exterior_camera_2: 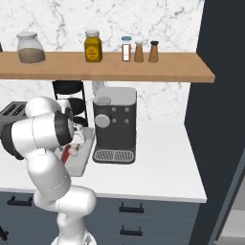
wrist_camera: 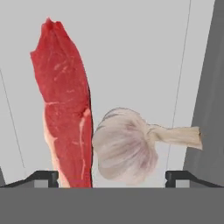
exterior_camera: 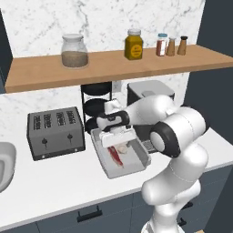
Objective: Place one garlic and one steak in each tupperware on the nearby counter, to pack two identical lunches.
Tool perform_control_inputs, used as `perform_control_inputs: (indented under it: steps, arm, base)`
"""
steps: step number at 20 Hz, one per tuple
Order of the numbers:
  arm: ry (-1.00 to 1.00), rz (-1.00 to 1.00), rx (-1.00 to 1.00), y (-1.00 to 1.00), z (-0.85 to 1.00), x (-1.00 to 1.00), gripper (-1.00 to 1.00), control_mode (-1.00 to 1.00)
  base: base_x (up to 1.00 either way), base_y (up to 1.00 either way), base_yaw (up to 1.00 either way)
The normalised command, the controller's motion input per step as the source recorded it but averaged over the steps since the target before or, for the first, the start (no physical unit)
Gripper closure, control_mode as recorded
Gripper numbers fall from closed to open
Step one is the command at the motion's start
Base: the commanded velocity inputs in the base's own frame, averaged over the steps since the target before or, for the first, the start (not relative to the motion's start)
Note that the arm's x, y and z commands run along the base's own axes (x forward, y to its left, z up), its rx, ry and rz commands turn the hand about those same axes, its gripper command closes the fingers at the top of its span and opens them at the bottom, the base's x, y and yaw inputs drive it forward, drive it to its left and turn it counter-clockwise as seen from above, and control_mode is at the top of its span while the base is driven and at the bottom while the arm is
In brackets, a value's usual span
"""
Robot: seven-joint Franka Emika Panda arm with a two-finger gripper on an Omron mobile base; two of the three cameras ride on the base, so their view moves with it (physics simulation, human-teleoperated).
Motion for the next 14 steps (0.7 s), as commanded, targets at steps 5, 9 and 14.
perform_control_inputs:
  steps: [5, 9, 14]
  arm:
    - [-0.01, 0.00, 0.00, 0.00, 0.43, -0.61, -1.00, -1.00]
    - [-0.11, 0.00, 0.00, -0.01, 0.45, -1.00, -1.00, -1.00]
    - [-0.18, 0.00, 0.00, -0.15, 0.27, -1.00, -1.00, -1.00]
  base:
    - [0.00, 0.00, 0.00]
    - [0.00, 0.00, 0.00]
    - [0.00, 0.00, 0.00]
